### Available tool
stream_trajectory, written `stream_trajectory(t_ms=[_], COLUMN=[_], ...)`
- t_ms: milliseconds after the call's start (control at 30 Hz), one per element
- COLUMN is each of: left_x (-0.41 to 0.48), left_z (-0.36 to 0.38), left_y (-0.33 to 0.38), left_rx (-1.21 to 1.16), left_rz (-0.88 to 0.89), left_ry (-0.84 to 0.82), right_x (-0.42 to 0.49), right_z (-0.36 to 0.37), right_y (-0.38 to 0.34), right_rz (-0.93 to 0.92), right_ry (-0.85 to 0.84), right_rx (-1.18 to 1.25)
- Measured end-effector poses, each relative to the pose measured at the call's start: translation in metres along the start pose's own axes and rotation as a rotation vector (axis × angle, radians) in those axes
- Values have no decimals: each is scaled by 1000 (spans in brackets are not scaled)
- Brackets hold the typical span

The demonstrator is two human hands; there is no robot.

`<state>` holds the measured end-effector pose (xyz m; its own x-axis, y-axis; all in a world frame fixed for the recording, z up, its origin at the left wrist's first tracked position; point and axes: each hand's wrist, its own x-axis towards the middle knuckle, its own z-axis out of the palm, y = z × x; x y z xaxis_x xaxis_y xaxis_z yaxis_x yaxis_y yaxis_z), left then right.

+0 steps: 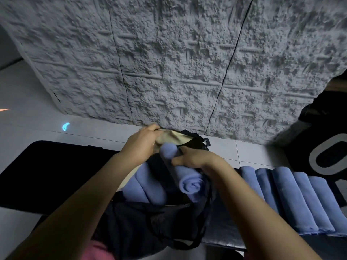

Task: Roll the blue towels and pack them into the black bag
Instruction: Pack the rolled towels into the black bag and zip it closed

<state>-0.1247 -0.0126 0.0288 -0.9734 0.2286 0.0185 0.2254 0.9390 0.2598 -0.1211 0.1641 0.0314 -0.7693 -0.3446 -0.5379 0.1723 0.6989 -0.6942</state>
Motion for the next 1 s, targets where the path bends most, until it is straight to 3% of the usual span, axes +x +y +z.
stream_trajectory(t_ms=[100, 200, 333, 567, 667, 700, 767, 833, 867, 933, 1000], left_x=[13, 17, 15, 15, 11, 7, -5, -19, -25, -30, -28], left_z=[3, 6, 9, 19, 19, 17, 14, 23, 30, 52, 79], left_y=[-1, -7, -13, -10, -9, -7, 3, 20, 30, 44, 44], left_rx=[-69, -66, -80, -140, -112, -56, 143, 180, 164, 78, 24], left_rz=[37, 71, 131, 160, 158, 152, 202, 310, 365, 319, 221], left_ry=[-17, 9, -17, -35, -57, -40, 154, 313, 309, 33, -298], right_x=[48, 84, 95, 102, 98, 93, 76, 49, 35, 16, 4], right_z=[12, 30, 50, 51, 54, 53, 51, 47, 44, 41, 34], right_y=[-12, 10, 51, 60, 60, 60, 60, 60, 63, 71, 67], right_rz=[55, 180, 240, 83, 120, 132, 116, -8, -95, -260, -302], right_ry=[37, 185, 224, 270, 201, 196, 252, 314, 325, 367, 305], right_rx=[-156, -176, -172, -366, -447, -494, -709, -946, -1057, -1294, -1438])
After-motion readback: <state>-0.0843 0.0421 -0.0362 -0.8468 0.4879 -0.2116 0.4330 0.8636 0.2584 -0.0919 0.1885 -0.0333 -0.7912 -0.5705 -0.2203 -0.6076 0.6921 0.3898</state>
